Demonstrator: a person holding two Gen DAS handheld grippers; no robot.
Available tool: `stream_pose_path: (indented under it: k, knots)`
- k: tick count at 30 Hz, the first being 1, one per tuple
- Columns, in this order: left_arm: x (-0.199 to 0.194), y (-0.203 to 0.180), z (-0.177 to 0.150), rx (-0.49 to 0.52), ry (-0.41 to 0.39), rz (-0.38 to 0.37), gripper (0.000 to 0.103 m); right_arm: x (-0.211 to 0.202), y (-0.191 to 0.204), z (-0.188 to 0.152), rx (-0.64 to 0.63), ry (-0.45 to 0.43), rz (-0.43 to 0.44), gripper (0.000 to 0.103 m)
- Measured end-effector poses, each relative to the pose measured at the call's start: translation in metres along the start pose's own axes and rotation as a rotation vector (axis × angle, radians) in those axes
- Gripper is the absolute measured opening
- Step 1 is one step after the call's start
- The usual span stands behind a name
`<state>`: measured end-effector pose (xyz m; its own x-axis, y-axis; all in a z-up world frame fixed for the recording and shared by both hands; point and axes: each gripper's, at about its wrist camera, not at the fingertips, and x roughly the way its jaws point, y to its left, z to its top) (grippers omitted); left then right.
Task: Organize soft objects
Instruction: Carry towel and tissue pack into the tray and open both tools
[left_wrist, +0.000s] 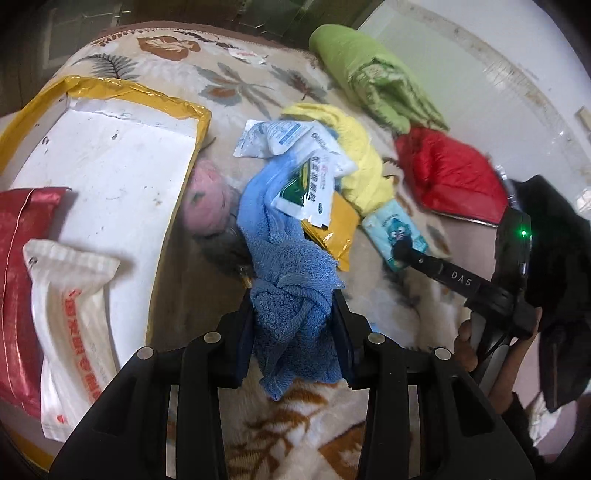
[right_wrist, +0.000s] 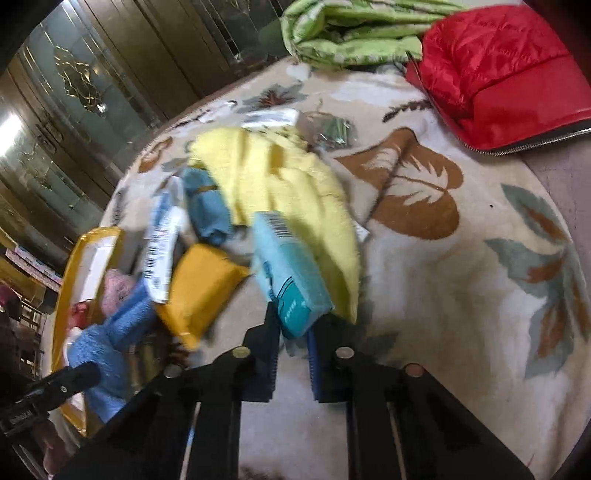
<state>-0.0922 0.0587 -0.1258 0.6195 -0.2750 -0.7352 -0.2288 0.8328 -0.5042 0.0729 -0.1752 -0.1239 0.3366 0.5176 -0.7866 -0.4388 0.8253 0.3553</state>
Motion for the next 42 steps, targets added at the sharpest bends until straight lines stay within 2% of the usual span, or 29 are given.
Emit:
stream_pose_path:
  k: [6,12,19,25,31,37,42]
  knots:
    - [-0.027,-0.007,-0.008,0.019,-0.028,-0.086,0.037,-0.043,0.047,-0.025,-0.027,-0.067,0.041,0.009]
    - [-0.062,-0.014,-0.020,0.040,-0.079,-0.137,0.037,-0.063,0.078,-0.043,-0.054,-0.084,0.055,0.009]
    - [-0.095,-0.027,-0.031,0.075,-0.138,-0.085,0.037,-0.081,0.096,-0.046,0.002,-0.099,0.132,0.009]
    - [-0.119,-0.029,-0.033,0.095,-0.192,-0.006,0.037,-0.098,0.120,-0.055,-0.049,-0.111,0.139,0.009]
    - [-0.146,-0.032,-0.037,0.094,-0.247,0.028,0.037,-0.112,0.140,-0.058,-0.074,-0.127,0.201,0.009]
    - [-0.168,-0.017,-0.035,0.059,-0.281,0.074,0.037,-0.117,0.164,-0.060,-0.115,-0.125,0.242,0.009]
    - [-0.186,0.004,-0.030,0.035,-0.314,0.120,0.037,-0.105,0.184,-0.059,-0.140,-0.096,0.271,0.009]
